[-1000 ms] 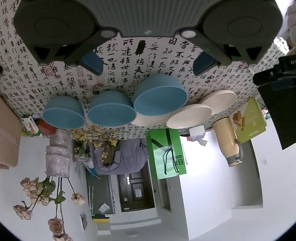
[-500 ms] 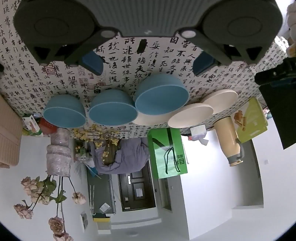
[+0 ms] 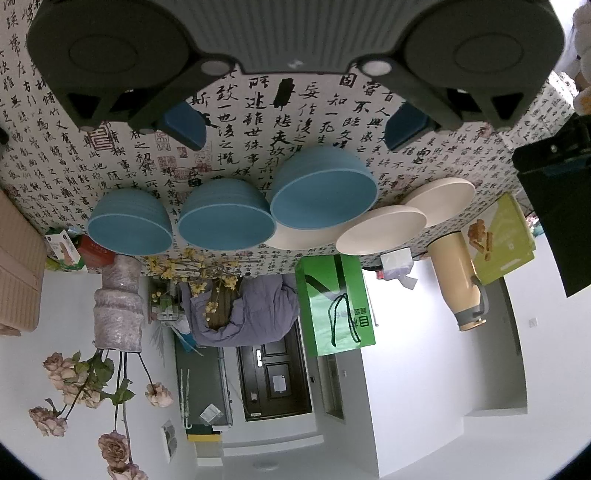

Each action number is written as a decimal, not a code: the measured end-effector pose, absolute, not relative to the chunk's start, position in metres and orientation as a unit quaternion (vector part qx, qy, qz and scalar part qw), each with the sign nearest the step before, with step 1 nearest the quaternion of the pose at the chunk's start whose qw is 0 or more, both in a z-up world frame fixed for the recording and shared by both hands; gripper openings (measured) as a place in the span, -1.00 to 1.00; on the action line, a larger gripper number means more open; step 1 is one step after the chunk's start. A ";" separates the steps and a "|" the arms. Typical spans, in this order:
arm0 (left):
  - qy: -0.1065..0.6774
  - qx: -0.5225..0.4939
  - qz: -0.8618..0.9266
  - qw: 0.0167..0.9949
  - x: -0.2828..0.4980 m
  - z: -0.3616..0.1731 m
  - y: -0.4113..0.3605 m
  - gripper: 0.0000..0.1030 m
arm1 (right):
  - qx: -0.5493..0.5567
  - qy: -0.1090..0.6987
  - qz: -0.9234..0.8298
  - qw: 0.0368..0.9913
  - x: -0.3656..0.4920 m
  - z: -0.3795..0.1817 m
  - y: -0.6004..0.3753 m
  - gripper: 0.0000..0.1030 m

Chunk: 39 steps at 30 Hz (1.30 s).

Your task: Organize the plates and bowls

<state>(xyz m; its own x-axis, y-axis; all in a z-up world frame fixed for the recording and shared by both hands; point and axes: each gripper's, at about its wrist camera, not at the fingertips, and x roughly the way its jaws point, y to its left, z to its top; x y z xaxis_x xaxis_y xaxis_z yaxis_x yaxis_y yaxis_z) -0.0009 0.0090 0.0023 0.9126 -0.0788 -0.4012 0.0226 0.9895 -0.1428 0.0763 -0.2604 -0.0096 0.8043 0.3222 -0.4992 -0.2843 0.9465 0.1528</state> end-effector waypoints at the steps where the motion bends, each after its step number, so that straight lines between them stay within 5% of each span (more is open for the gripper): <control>1: 0.207 -0.068 -0.026 0.976 -0.001 0.001 0.009 1.00 | 0.035 0.269 0.160 0.949 0.076 -0.009 -0.260 1.00; 39: 0.202 -0.069 -0.019 0.977 -0.002 -0.001 0.007 1.00 | 0.036 0.265 0.155 0.951 0.075 -0.010 -0.262 1.00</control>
